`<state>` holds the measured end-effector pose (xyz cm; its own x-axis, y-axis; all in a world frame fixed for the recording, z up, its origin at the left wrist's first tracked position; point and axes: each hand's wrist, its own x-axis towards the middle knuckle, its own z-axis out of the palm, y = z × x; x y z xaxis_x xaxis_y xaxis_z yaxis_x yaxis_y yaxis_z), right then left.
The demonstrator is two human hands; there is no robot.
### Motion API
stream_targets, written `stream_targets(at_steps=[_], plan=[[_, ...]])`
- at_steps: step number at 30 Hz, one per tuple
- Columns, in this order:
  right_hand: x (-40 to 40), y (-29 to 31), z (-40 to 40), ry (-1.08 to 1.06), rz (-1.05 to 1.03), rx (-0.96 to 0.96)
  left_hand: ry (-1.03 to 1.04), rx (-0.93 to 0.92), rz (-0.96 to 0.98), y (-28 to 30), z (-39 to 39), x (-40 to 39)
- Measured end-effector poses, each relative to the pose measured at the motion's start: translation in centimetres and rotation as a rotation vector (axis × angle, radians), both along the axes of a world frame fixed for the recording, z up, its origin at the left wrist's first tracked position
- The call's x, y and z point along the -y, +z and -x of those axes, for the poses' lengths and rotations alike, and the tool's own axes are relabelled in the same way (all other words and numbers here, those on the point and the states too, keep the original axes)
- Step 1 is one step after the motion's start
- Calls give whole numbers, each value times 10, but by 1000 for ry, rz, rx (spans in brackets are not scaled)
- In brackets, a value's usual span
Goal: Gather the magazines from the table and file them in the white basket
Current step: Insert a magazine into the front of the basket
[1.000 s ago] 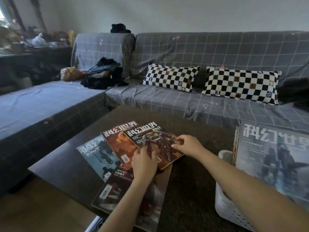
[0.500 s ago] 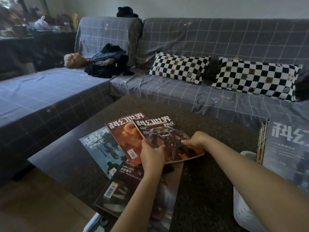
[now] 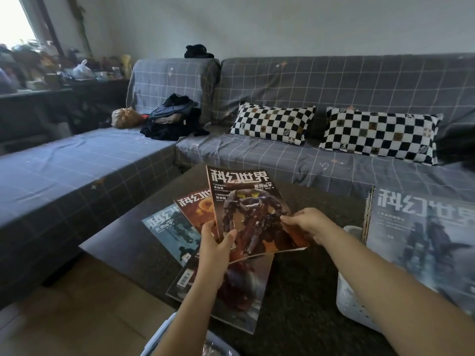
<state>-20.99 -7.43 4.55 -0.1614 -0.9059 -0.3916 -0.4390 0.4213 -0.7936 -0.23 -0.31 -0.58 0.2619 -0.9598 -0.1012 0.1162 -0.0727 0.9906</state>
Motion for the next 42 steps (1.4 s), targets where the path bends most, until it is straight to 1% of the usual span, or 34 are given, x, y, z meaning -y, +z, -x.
stream_targets(at_steps=[3, 4, 10, 13, 18, 26, 30, 32, 34, 37, 39, 42], plan=[[-29, 19, 7, -24, 108, 201, 11, -5, 86, 16, -1, -15], [-39, 26, 12, -29, 139, 242, 4, -12, 111, 22, 1, -21], [-96, 53, 53, -51, 296, 370, -131, 30, 241, 52, 27, -47], [-121, 61, 82, -44, 362, 362, -175, 77, 288, 63, 51, -55], [-150, 65, 134, -162, 421, 292, -265, 125, 324, 72, 104, -60], [-179, 47, 207, -310, 478, 297, -417, 150, 260, 66, 186, -48], [-180, 32, 226, -384, 496, 245, -469, 176, 218, 54, 211, -38], [-180, 24, 232, -415, 486, 160, -488, 219, 174, 48, 222, -33], [-179, 15, 235, -443, 462, 88, -500, 298, 150, 42, 229, -29], [-181, 1, 234, -447, 441, -48, -501, 456, 177, 34, 236, -29], [-183, -4, 232, -455, 463, -162, -472, 541, 202, 32, 240, -29], [-185, -11, 226, -449, 485, -244, -410, 663, 232, 30, 243, -29]])
